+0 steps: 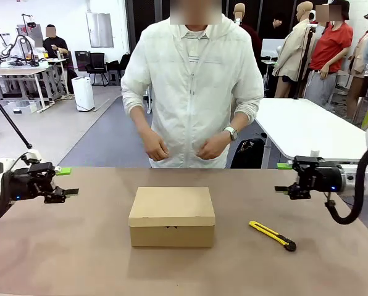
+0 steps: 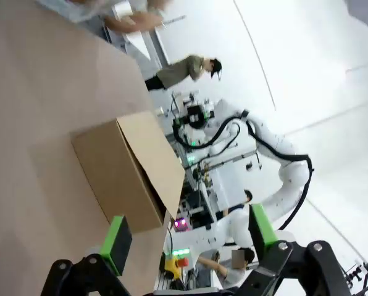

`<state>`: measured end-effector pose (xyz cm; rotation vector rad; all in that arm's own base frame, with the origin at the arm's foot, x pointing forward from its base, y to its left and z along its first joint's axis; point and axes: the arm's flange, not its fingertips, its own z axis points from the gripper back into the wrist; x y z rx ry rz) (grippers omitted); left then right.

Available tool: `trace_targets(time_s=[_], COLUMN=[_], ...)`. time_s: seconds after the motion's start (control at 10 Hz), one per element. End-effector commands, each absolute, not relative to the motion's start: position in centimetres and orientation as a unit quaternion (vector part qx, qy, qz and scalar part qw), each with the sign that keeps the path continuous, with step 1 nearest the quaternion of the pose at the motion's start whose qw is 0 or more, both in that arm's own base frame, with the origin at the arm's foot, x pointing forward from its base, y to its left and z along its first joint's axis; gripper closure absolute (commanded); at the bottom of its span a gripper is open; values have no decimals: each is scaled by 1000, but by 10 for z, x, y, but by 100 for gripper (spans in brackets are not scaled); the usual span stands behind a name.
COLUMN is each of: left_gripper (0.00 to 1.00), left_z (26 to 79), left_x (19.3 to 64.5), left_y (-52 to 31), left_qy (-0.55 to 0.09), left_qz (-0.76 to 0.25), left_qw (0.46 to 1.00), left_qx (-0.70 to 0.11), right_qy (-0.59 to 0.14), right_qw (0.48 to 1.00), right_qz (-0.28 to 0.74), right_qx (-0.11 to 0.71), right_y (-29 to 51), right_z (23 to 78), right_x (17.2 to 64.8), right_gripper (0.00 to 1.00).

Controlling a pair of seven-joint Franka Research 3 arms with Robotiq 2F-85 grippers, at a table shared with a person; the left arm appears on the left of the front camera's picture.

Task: Pack the items into the box.
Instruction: Close the Mailer Box.

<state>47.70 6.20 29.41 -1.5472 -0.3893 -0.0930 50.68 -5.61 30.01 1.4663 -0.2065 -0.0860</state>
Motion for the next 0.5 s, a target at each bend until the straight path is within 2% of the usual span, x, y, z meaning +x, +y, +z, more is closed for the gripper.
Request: trace_targets(time_s=[0.0,0.4], left_gripper=[0,0], left_z=[298,298], left_x=[475,475], left_y=[54,54], left_qy=[-162,-162], left_qz=[-60,-60], left_qw=[703,703], left_qx=[-690,-690], right_qy=[-77,-77], right_qw=[737,737], right_qz=[-15,-15], right_qx=[671,671], right_y=[-35,-35], right_z=[308,308], right_x=[508,508], right_gripper=[0,0])
